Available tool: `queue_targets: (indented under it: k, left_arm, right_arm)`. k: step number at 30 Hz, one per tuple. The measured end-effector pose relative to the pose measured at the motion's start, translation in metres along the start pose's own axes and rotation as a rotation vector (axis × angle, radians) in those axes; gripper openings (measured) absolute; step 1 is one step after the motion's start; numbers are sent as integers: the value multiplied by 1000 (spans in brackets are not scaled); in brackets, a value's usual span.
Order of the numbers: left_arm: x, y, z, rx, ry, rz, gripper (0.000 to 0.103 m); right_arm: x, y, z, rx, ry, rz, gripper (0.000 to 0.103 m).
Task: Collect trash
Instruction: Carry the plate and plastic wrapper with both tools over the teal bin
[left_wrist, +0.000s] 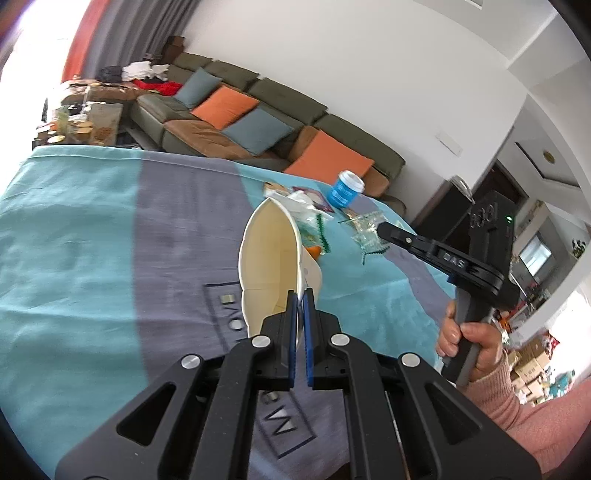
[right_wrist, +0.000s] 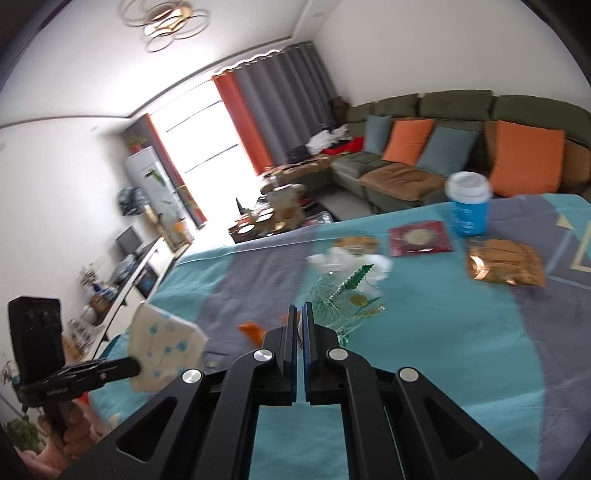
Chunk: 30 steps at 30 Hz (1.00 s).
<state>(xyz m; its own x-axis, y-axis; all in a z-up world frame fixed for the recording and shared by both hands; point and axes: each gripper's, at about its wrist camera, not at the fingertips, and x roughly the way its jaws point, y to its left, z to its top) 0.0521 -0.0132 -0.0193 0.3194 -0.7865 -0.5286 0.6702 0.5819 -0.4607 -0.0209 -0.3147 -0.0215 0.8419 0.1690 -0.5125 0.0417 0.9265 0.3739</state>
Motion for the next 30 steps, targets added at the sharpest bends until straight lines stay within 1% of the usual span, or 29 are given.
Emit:
queue_targets:
  k: [7,14,23,30]
  left_arm:
    - [-41,28,-8,-50,-46,70,4]
    - [-85,56,-20,-97,-96,152,4]
    - [-146,89,-42,-161,-156,269,4]
    - [-187,112,-56,-215,-201,359,4]
  right_arm:
    - [19,48,-6,-60,40,123,2]
    - [46,93,-12,-111,100,247,2]
    - [73,149,-18,-183,159,368,2]
    - [94,191,-19,-242,200,446,2]
